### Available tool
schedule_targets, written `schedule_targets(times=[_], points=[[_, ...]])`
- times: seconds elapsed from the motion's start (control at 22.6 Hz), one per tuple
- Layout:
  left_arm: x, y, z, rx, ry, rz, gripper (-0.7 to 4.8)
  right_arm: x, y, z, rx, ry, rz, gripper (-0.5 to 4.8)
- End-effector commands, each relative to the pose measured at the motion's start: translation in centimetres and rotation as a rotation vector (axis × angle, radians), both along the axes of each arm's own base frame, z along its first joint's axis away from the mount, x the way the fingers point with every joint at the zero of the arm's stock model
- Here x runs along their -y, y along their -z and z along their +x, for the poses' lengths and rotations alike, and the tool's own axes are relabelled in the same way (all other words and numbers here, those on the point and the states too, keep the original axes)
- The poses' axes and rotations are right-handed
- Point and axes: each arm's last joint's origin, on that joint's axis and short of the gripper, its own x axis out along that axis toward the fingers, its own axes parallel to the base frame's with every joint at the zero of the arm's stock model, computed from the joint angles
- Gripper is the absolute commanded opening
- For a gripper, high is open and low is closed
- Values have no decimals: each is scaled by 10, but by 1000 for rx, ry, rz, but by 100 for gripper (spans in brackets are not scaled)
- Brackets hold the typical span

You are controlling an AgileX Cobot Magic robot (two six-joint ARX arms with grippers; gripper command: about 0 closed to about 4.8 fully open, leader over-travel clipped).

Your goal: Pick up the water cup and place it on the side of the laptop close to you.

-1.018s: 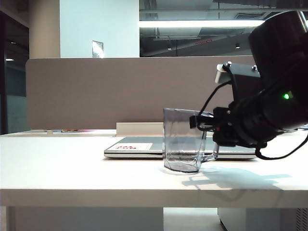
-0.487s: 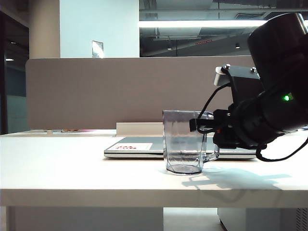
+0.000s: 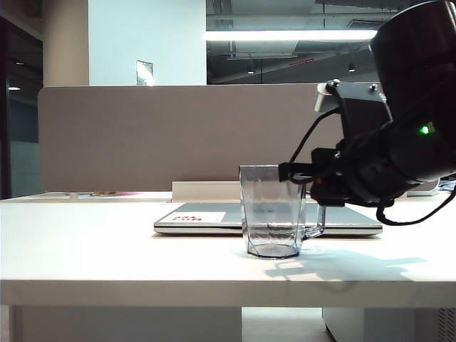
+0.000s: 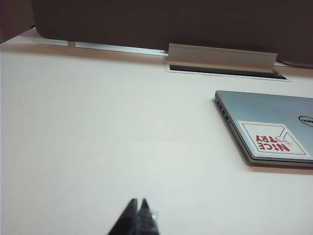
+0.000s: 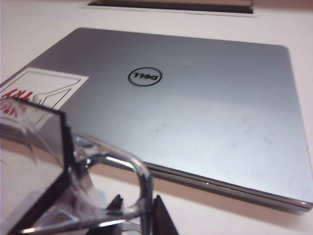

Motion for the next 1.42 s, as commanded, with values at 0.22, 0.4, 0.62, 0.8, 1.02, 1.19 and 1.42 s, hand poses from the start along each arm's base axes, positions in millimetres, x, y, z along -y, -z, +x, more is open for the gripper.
schedule_targets(times=[0.22, 0.4, 0.62, 0.8, 1.02, 1.19, 1.42], points=[[1, -2, 0, 15, 24, -4, -3, -4, 0, -12, 8, -34, -10, 107], [1, -2, 0, 15, 24, -4, -3, 2, 0, -19, 9, -20, -15, 108], [1, -2, 0, 15, 25, -4, -3, 7, -1, -23, 20, 22, -38, 108], [1, -2, 0, 15, 28, -4, -3, 7, -3, -23, 31, 22, -30, 108], [1, -2, 0, 15, 27, -4, -3, 8, -2, -23, 27, 22, -37, 108], [1, -2, 0, 15, 27, -4, -3, 7, -2, -24, 27, 18, -36, 109], [1, -2, 0, 15, 27, -4, -3, 7, -5, -25, 37, 16, -29, 185]])
